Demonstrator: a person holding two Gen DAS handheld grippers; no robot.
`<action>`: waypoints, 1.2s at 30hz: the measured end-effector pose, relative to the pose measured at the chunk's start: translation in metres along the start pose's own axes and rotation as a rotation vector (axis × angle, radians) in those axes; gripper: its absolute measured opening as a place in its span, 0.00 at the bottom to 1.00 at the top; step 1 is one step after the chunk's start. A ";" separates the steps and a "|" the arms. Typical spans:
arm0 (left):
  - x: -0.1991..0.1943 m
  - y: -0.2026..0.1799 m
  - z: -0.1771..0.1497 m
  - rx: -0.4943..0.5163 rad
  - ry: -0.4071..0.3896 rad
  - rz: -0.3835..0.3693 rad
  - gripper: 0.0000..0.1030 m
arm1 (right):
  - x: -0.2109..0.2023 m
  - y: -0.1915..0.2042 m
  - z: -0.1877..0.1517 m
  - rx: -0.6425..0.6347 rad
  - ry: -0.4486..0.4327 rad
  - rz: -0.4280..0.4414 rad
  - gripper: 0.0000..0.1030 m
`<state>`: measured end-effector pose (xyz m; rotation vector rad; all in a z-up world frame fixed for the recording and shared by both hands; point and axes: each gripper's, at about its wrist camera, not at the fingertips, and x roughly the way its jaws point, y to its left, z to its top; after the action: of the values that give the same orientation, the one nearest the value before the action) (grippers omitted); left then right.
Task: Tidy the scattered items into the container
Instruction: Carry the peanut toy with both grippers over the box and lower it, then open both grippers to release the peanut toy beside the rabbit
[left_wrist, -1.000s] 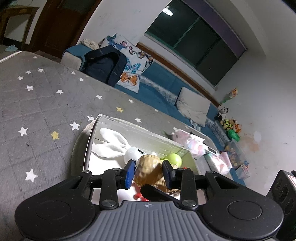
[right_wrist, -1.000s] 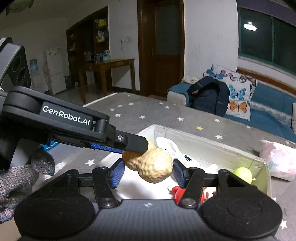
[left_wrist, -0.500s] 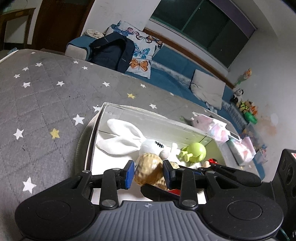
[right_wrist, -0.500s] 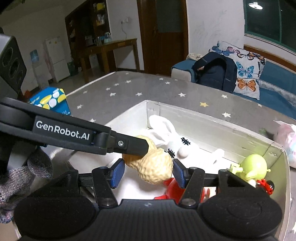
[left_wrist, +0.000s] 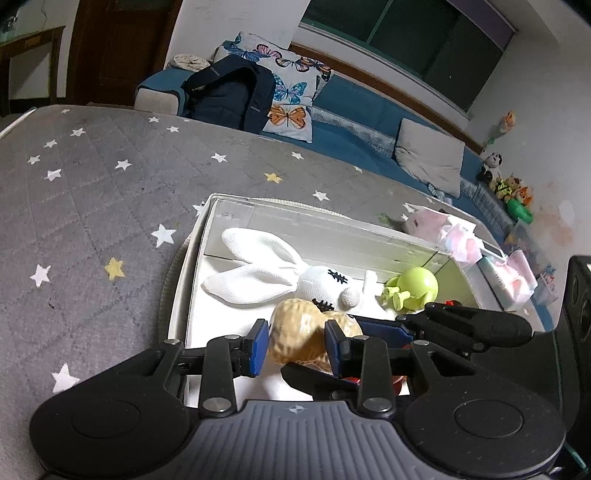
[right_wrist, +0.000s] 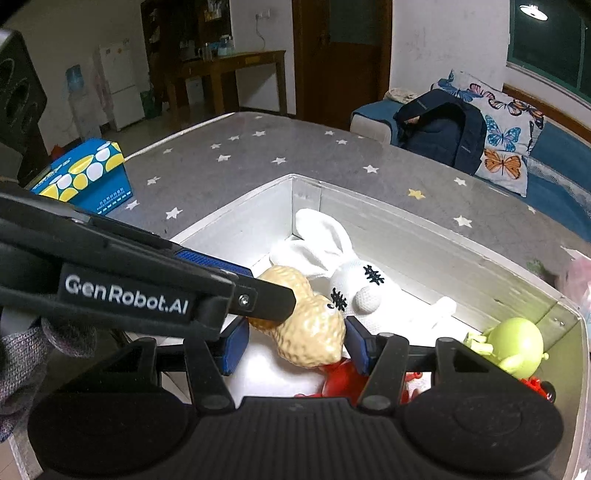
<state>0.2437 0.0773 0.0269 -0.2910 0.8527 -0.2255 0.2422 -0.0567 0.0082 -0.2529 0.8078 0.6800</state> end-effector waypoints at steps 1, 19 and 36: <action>0.000 -0.001 0.000 0.006 0.003 0.006 0.34 | 0.001 0.000 0.000 -0.003 0.007 0.000 0.55; 0.004 -0.007 -0.001 0.053 0.012 0.058 0.34 | 0.009 -0.001 0.004 -0.013 0.064 -0.002 0.55; -0.013 -0.016 -0.006 0.081 -0.044 0.105 0.34 | -0.017 0.001 -0.002 0.039 -0.030 -0.026 0.56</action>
<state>0.2296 0.0658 0.0383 -0.1745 0.8103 -0.1552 0.2317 -0.0647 0.0189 -0.2175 0.7873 0.6419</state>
